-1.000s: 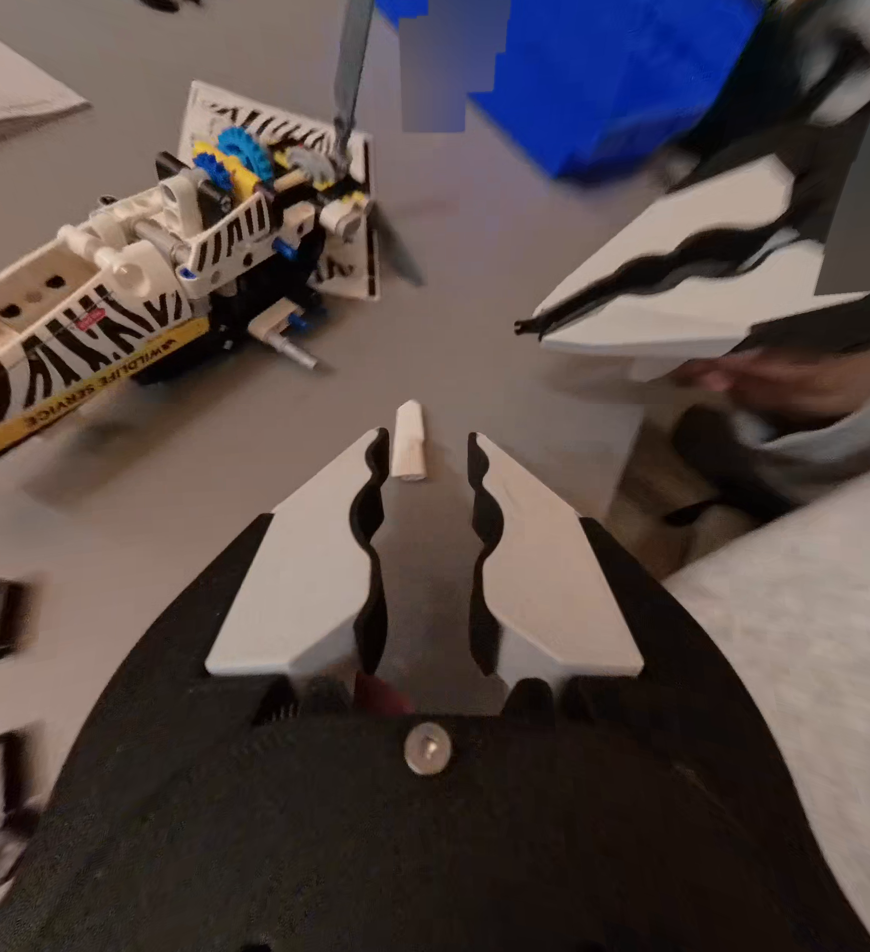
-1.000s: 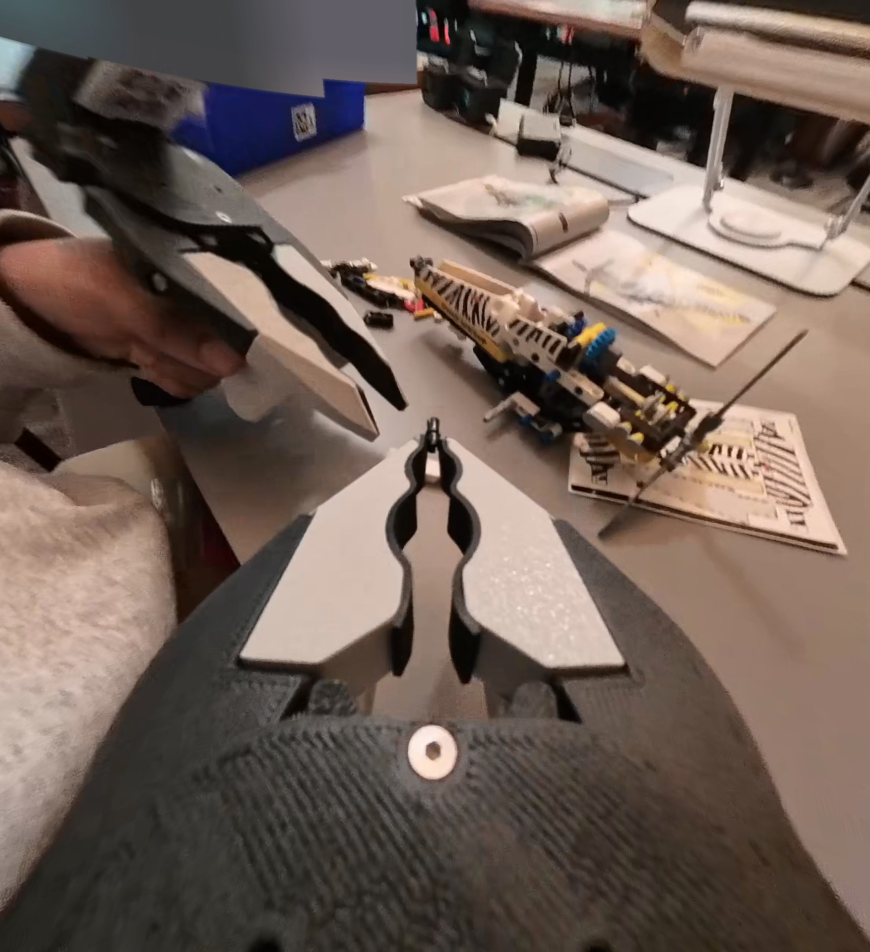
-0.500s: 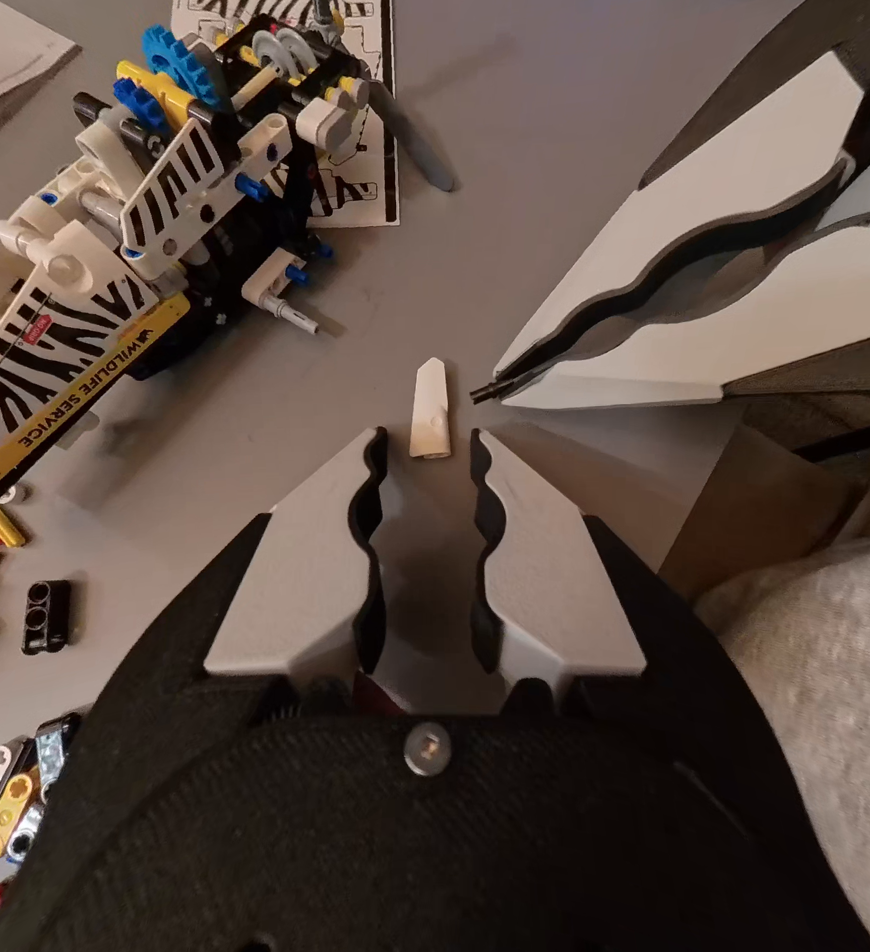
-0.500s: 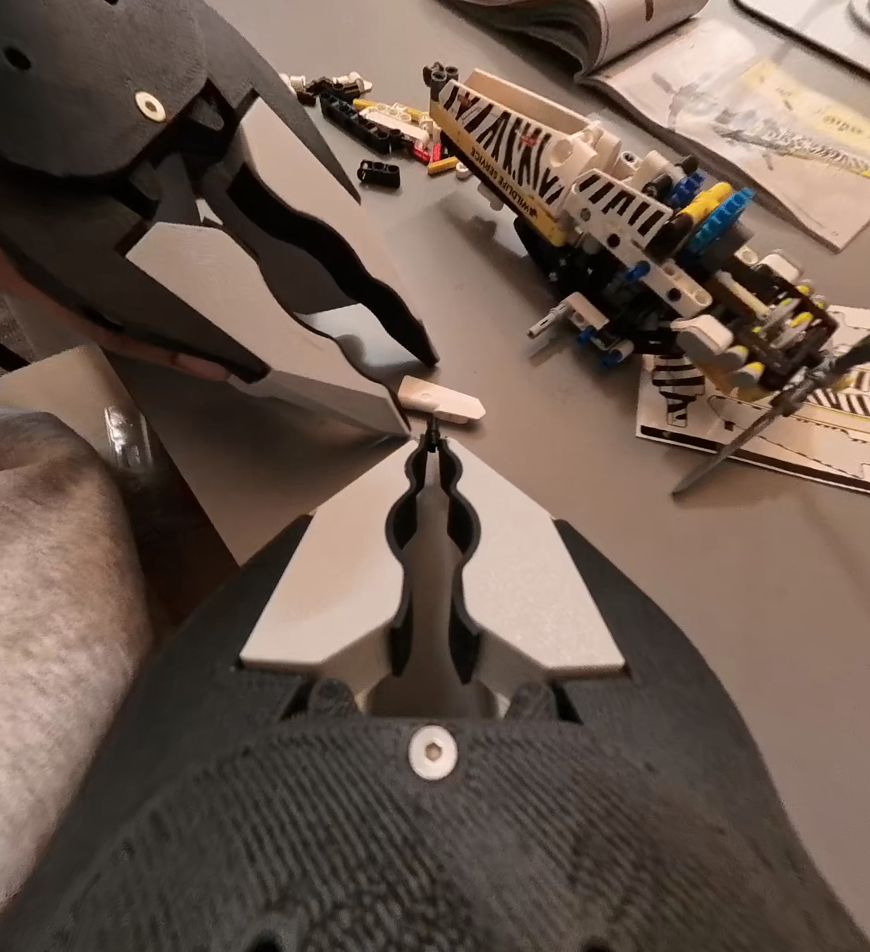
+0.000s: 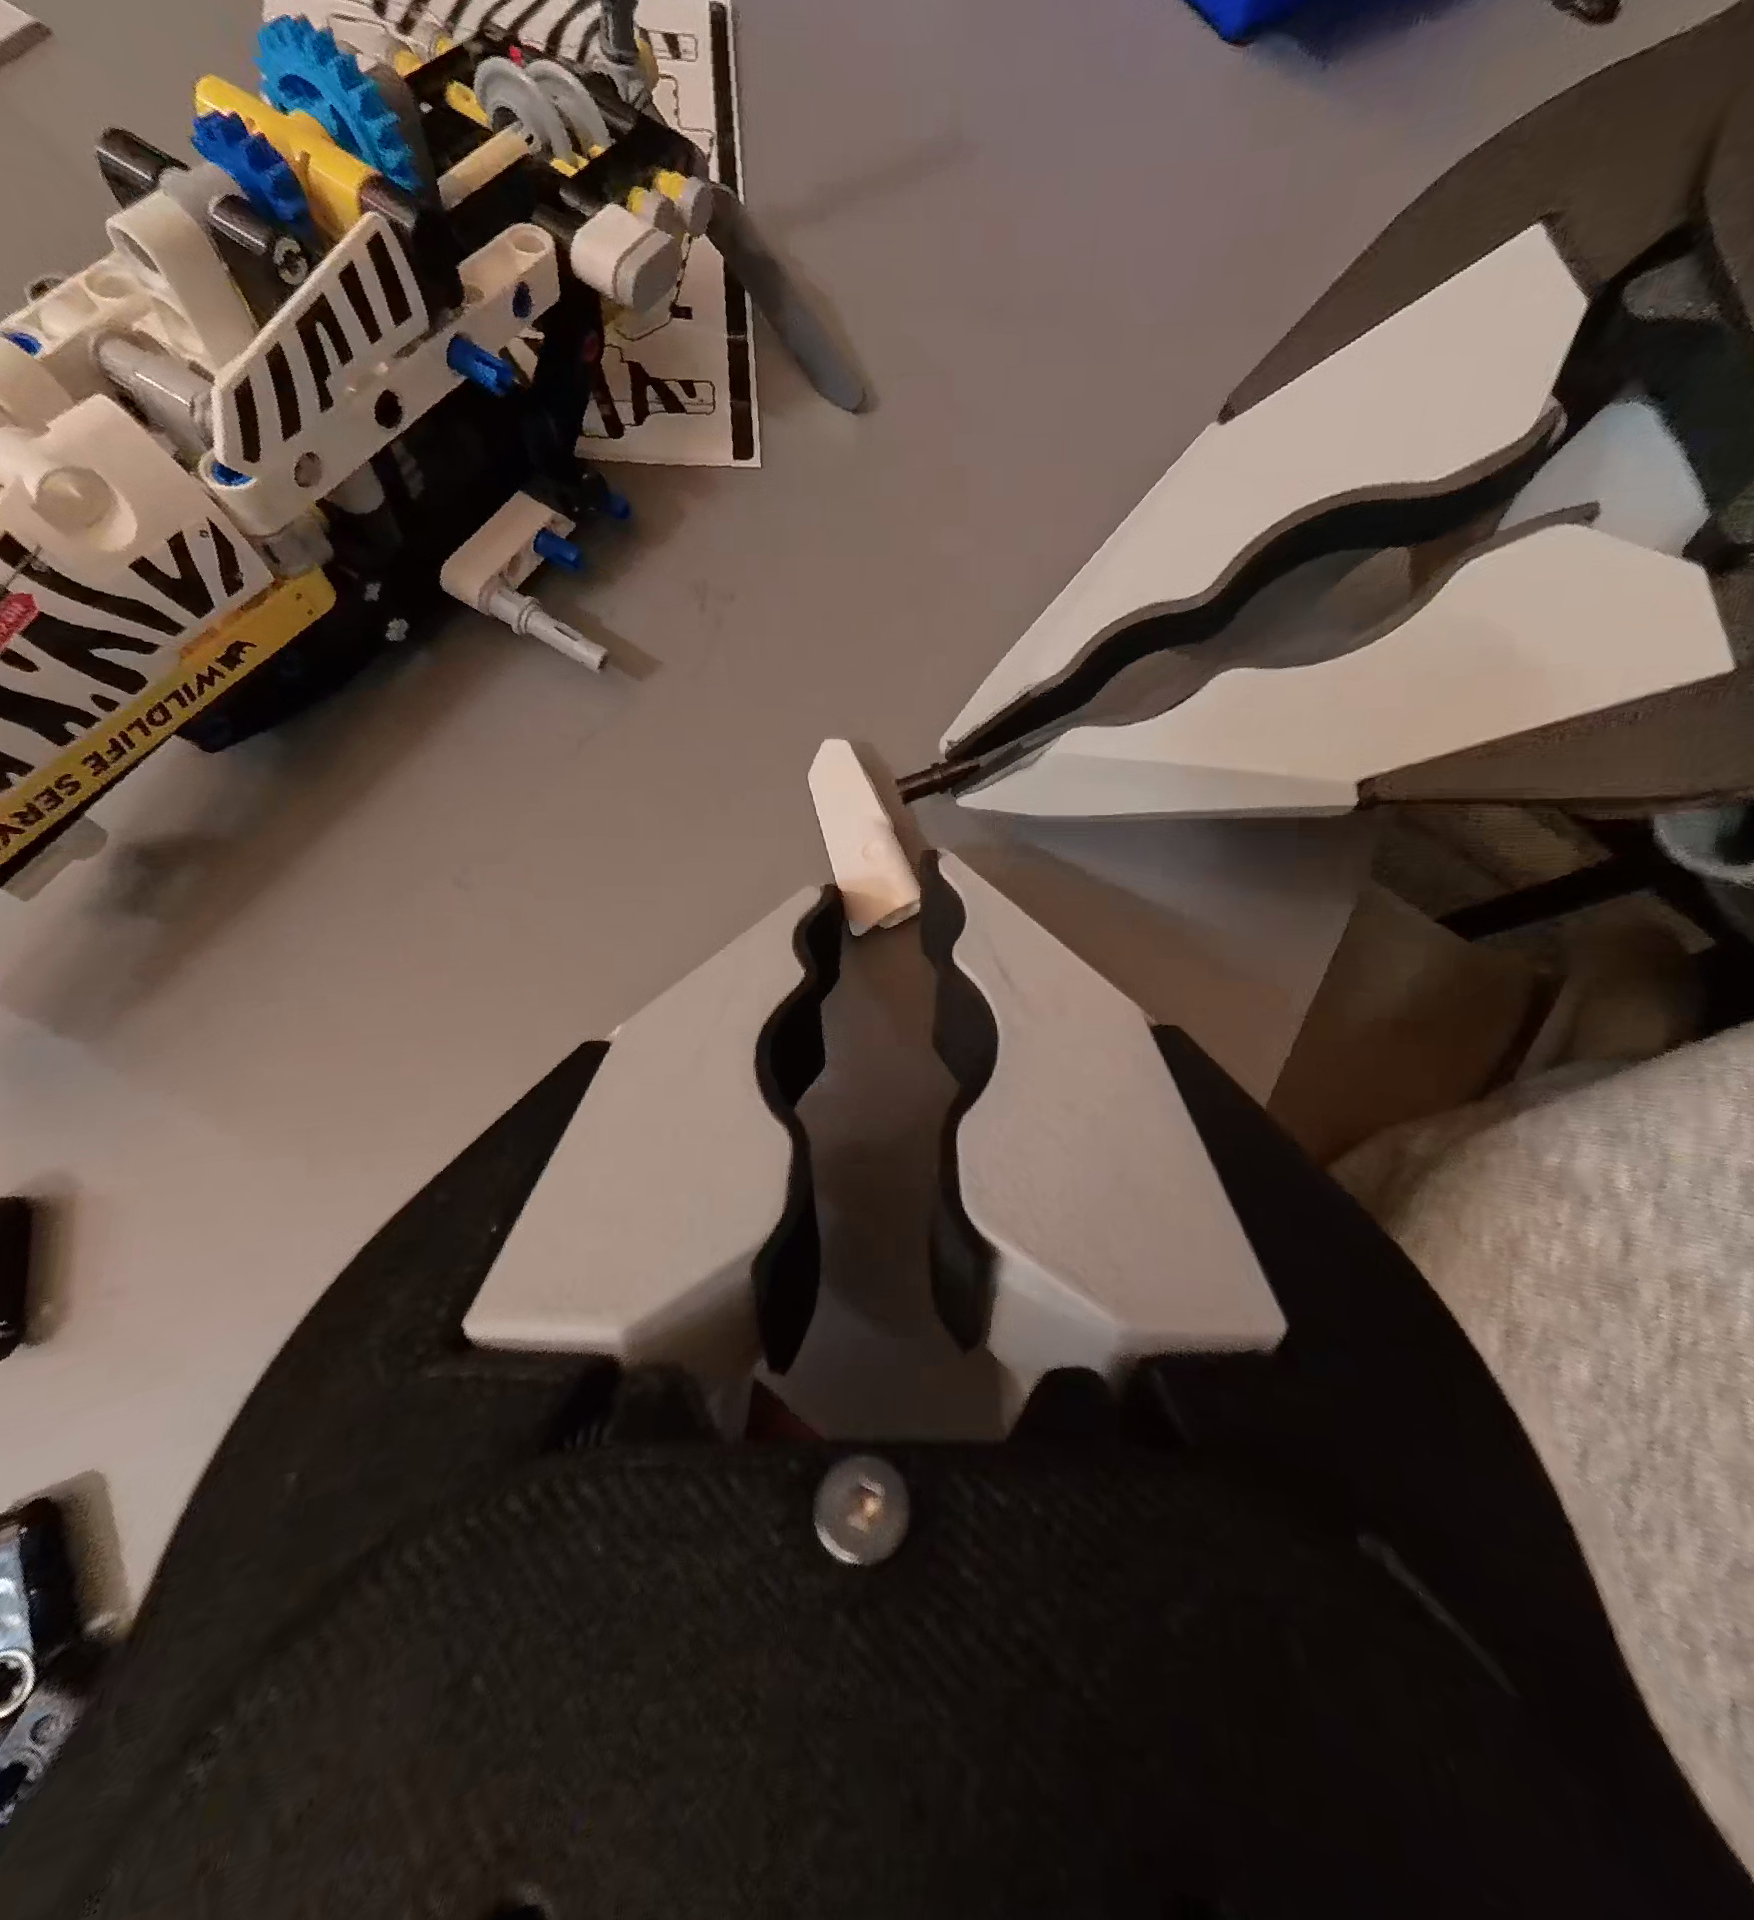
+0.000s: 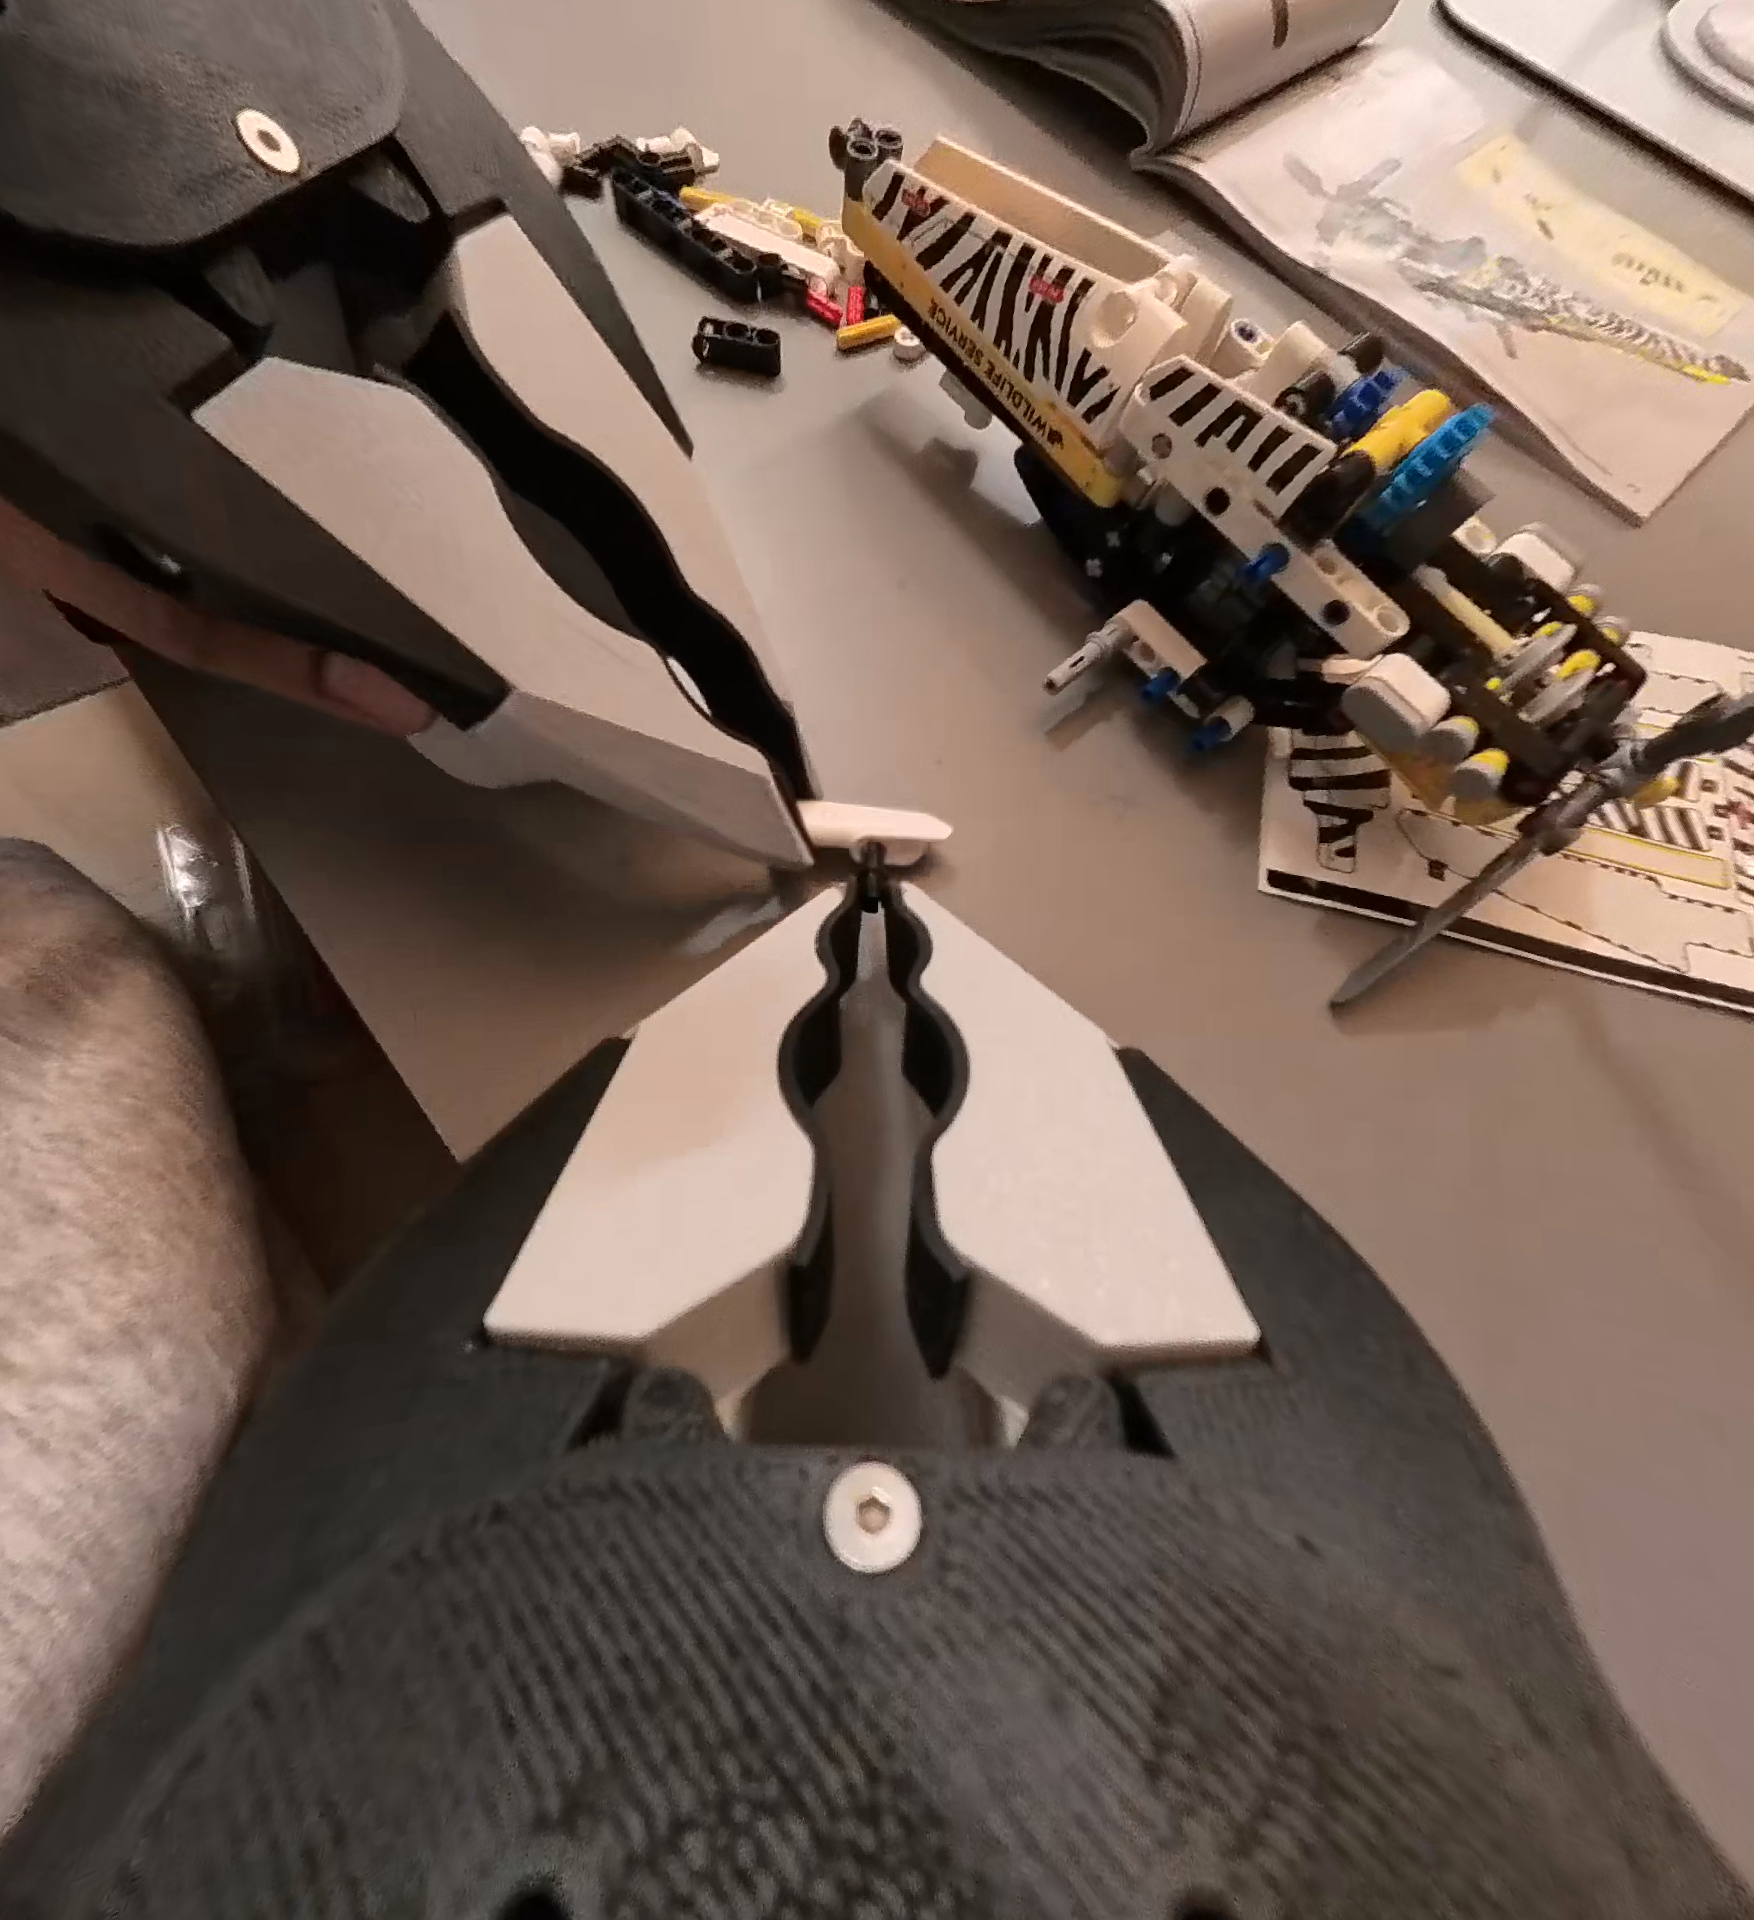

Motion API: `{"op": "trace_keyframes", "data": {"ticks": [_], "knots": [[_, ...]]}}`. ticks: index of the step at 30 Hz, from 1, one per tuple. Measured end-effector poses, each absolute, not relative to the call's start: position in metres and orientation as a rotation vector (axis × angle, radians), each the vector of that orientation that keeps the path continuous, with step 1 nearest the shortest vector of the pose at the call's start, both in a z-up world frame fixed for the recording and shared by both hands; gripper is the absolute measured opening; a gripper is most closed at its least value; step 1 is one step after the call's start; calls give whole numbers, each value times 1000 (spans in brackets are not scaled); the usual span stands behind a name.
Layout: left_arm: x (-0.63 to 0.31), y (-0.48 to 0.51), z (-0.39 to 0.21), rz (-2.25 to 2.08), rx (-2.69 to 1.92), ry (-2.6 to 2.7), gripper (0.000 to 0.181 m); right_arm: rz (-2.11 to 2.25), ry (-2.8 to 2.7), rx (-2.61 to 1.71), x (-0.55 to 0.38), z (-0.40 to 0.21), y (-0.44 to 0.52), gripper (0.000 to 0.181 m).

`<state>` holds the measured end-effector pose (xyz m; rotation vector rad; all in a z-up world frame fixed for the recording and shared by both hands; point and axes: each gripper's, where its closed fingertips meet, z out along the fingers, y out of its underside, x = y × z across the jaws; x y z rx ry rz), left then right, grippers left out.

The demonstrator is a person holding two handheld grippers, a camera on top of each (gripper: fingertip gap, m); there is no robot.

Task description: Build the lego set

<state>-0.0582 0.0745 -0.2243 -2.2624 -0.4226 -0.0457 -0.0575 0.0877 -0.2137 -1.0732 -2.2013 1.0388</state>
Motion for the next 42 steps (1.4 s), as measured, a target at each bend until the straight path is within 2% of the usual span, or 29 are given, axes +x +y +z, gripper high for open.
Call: {"op": "trace_keyframes", "data": {"ticks": [18,36,42], "knots": [[-53,75,-224,-150,-2251,-420,15,1003,-2329,-939,-54,-218,86,3],[-52,76,-225,-24,-2284,-354,15,1136,-2449,-1202,-55,-219,87,2],[-51,77,-225,-3,-2293,-322,15,1014,-2556,-1110,-54,-218,87,2]]}}
